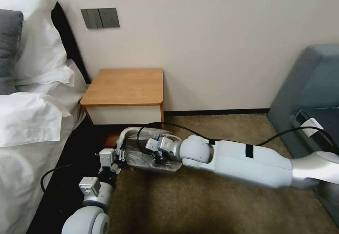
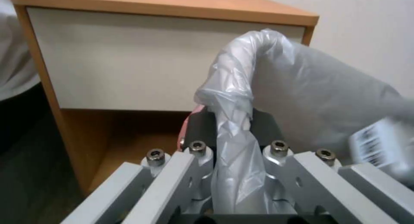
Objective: Pick up the garbage bag from the table and place it over the trash can.
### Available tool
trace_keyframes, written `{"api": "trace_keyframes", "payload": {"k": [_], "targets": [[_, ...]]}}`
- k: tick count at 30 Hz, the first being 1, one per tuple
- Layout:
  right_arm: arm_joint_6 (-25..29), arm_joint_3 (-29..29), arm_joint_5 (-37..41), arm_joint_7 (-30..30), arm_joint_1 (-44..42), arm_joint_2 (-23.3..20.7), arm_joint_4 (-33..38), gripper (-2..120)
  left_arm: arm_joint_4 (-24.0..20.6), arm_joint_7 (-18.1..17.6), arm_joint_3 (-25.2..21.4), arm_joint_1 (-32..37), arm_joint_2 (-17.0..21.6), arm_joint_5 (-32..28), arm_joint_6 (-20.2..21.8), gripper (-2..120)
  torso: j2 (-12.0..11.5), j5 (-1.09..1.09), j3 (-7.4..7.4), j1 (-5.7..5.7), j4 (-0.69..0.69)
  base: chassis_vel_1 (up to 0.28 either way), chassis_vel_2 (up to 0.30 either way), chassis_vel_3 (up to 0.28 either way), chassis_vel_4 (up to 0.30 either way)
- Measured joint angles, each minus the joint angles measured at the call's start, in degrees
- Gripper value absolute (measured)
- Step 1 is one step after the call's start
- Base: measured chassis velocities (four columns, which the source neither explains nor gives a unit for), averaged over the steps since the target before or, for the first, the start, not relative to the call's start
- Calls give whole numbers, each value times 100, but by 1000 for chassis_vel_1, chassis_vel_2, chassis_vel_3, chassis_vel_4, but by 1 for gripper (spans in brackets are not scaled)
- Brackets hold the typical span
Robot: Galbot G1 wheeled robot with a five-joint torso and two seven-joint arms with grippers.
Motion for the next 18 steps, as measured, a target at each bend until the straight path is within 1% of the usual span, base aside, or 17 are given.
{"api": "trace_keyframes", "payload": {"k": [6, 11, 13, 15, 16, 18], "targets": [[117, -88, -190, -112, -17, 228, -475, 0, -38, 4, 45, 36, -10, 0, -1, 10, 0, -1, 0, 0, 0, 0, 0, 0, 0], [163, -56, -240, -135, -46, 228, -510, 0, -39, 4, 90, 25, -30, 2, -2, 10, 0, 0, 0, 0, 0, 0, 0, 0, 0], [174, 32, -261, -137, -87, 187, -433, 0, 2, 4, 86, 1, -38, 2, -5, 10, 0, 0, 0, 0, -1, 0, 0, 0, 0], [187, 267, -267, -119, -201, 46, -119, 0, 92, -1, 49, -32, -38, -30, -6, 10, 0, 0, 0, 0, 0, 0, 0, 0, 0], [187, 267, -267, -119, -201, 46, -119, 0, 92, -1, 49, -32, -38, -30, -6, 10, 0, 0, 0, 0, 0, 0, 0, 0, 0], [198, 465, -257, -109, -306, -164, 258, 0, 121, -21, 22, -51, -35, -112, -3, 10, 0, 0, 0, 0, 0, 0, 0, 0, 0]]}}
